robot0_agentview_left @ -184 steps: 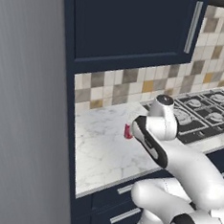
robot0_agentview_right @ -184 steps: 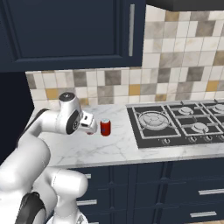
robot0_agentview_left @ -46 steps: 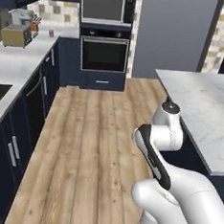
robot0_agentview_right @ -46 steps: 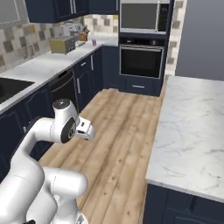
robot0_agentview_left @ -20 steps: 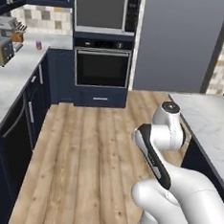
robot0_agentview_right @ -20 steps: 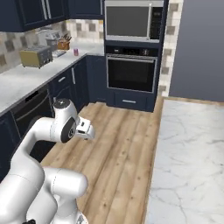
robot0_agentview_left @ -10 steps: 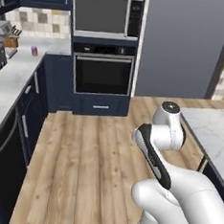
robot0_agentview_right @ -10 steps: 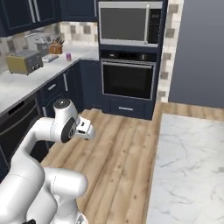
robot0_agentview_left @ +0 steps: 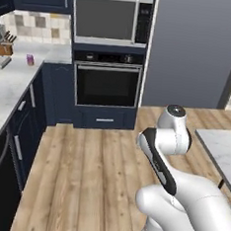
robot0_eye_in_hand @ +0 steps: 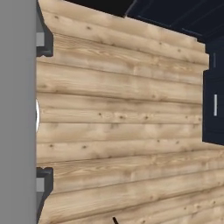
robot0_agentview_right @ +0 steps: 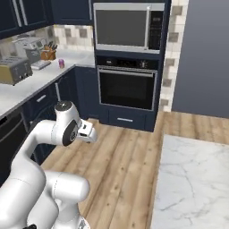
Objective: Four empty soda cans are scattered around the kitchen. Gather all the cans and cluster them next to the stove for recycling.
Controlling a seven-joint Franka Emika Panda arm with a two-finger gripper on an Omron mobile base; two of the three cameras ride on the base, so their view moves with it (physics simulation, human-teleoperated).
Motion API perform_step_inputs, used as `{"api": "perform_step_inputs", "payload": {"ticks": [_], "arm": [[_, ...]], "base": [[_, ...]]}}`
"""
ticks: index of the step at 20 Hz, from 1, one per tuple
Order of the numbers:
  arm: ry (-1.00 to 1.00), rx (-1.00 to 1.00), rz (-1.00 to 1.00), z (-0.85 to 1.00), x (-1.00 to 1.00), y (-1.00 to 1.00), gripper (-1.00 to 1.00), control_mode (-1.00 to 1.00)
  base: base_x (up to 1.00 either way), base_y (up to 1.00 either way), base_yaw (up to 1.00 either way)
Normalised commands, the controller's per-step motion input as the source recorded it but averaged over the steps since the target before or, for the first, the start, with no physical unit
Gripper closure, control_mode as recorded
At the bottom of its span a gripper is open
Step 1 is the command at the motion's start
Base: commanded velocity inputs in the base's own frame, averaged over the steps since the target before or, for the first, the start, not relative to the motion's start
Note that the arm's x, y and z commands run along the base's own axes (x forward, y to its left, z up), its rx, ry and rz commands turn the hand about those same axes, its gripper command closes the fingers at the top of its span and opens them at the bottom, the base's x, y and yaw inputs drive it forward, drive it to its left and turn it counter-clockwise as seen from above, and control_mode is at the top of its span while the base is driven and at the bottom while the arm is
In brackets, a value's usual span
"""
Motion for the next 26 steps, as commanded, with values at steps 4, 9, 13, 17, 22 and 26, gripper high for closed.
{"api": "perform_step_inputs", "payload": {"ticks": [4, 9, 13, 17, 22, 26], "arm": [[0.0, 0.0, 0.0, 0.0, 0.0, 0.0, -1.0, 1.0], [0.0, 0.0, 0.0, 0.0, 0.0, 0.0, -1.0, 1.0], [0.0, 0.0, 0.0, 0.0, 0.0, 0.0, -1.0, 1.0], [0.0, 0.0, 0.0, 0.0, 0.0, 0.0, -1.0, 1.0], [0.0, 0.0, 0.0, 0.0, 0.0, 0.0, -1.0, 1.0], [0.0, 0.0, 0.0, 0.0, 0.0, 0.0, -1.0, 1.0]], "base": [[0.75, 0.19, 0.0], [0.75, 0.19, 0.0], [0.75, 0.19, 0.0], [0.75, 0.19, 0.02], [0.75, 0.18, 0.05], [0.66, 0.1, 0.26]]}}
